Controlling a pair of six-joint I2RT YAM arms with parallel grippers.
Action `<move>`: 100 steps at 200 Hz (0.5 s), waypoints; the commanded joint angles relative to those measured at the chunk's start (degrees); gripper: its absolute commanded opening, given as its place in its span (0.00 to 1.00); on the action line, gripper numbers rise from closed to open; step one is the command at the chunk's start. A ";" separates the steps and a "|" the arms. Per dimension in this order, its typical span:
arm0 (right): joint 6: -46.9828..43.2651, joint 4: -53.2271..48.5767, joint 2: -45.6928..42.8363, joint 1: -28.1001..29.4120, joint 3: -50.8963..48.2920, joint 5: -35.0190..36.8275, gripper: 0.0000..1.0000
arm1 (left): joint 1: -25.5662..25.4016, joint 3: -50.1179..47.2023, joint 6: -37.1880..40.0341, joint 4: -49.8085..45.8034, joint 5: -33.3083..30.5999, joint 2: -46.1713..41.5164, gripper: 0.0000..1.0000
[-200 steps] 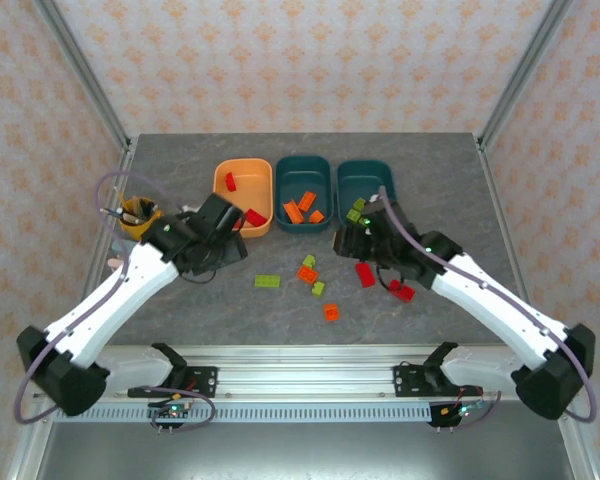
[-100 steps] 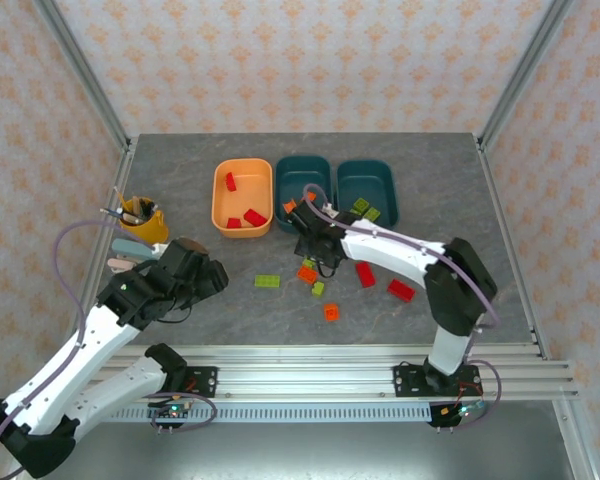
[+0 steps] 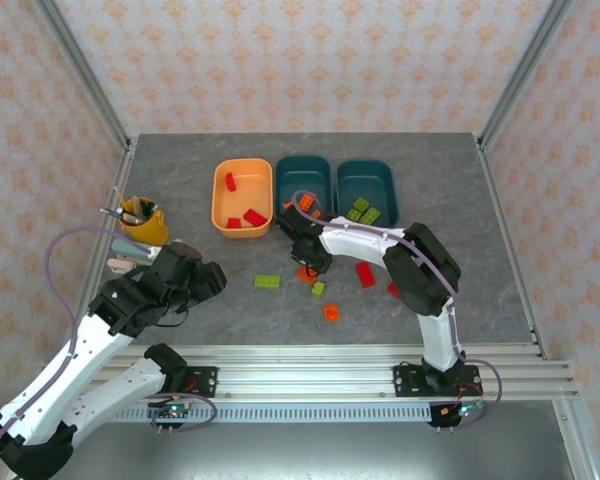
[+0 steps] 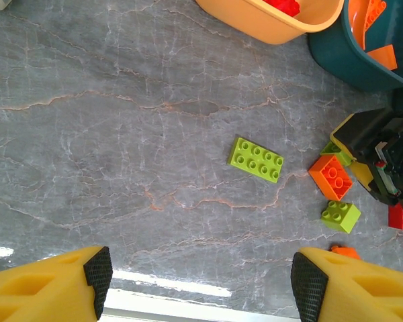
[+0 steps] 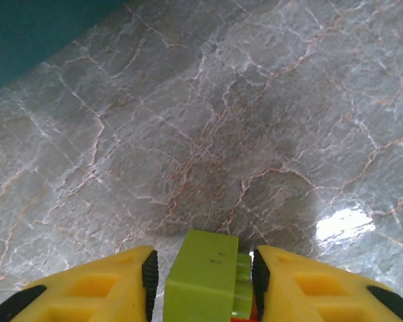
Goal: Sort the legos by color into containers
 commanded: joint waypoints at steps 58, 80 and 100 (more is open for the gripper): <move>-3.42 -5.77 -6.70 -0.76 2.38 8.11 0.23 | -0.42 1.59 1.18 2.35 2.02 1.75 0.74; -8.40 -9.71 -11.70 -2.51 3.75 12.08 0.23 | -0.56 3.80 3.22 5.45 3.59 5.16 0.73; -14.09 -11.01 -15.47 -6.05 4.21 13.65 0.22 | -1.02 6.24 4.60 9.23 5.39 9.45 0.74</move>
